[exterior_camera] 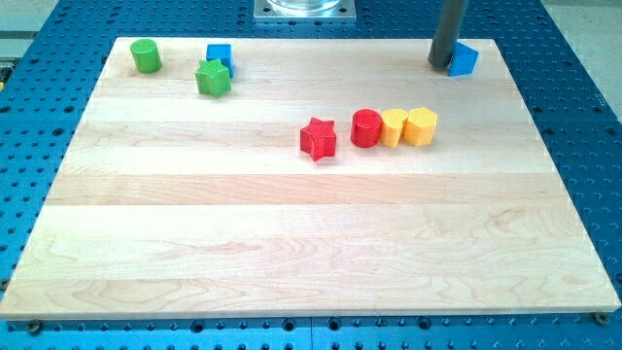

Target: Place the arm at the center of the board

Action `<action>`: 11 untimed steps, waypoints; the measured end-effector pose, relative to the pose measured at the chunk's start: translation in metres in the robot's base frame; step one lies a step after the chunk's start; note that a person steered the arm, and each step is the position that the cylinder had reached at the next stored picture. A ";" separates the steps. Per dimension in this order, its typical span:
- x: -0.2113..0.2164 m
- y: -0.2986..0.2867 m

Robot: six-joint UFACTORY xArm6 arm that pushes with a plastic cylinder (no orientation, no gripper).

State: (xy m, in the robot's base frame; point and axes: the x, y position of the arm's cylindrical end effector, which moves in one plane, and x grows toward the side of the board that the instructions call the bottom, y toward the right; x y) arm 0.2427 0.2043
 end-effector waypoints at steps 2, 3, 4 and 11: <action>-0.009 -0.034; -0.051 -0.068; -0.051 -0.070; -0.050 -0.335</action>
